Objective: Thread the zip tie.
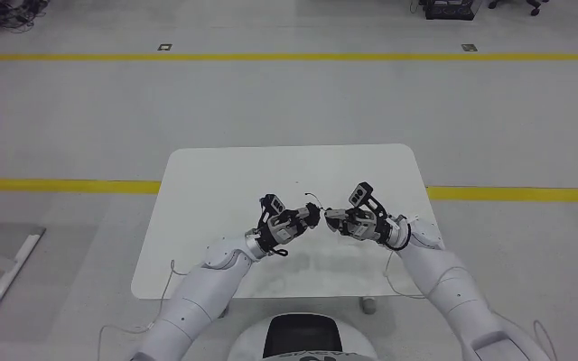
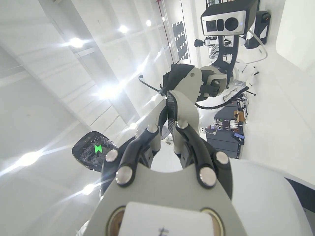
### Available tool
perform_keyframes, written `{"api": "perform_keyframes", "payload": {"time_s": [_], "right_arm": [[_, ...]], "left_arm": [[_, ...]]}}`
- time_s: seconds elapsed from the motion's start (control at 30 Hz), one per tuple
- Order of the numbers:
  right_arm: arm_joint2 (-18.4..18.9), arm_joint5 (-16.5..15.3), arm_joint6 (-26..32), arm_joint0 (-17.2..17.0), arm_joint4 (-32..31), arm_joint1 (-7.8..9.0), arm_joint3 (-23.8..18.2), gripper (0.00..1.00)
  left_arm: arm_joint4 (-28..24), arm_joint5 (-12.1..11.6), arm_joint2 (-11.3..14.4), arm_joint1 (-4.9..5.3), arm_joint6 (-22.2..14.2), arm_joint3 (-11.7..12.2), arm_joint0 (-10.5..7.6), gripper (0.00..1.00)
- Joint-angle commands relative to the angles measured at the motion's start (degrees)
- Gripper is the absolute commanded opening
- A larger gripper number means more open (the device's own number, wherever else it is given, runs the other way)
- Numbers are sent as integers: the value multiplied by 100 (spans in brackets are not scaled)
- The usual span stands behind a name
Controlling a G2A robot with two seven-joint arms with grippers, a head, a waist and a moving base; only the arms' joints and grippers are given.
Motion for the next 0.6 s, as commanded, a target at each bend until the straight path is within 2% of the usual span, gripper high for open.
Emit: {"api": "perform_keyframes", "payload": {"time_s": [0.0,0.03,0.37,0.5,0.53,0.57], "right_arm": [[-6,0,0,4,12,0,5,24],[-8,-2,0,5,23,0,7,30],[-38,-32,0,37,86,-11,68,30],[-44,-43,-8,60,109,-22,122,24],[-46,-46,-12,64,116,-25,132,18],[-49,-49,-12,68,119,-28,140,17]], "left_arm": [[3,0,-8,-2,-3,7,1,0],[3,0,-11,-3,-5,9,1,0],[10,0,-36,-12,-38,21,17,0],[18,0,-45,-14,-57,14,23,0],[23,0,-45,-14,-60,14,25,0],[25,0,-46,-15,-60,13,27,0]]}}
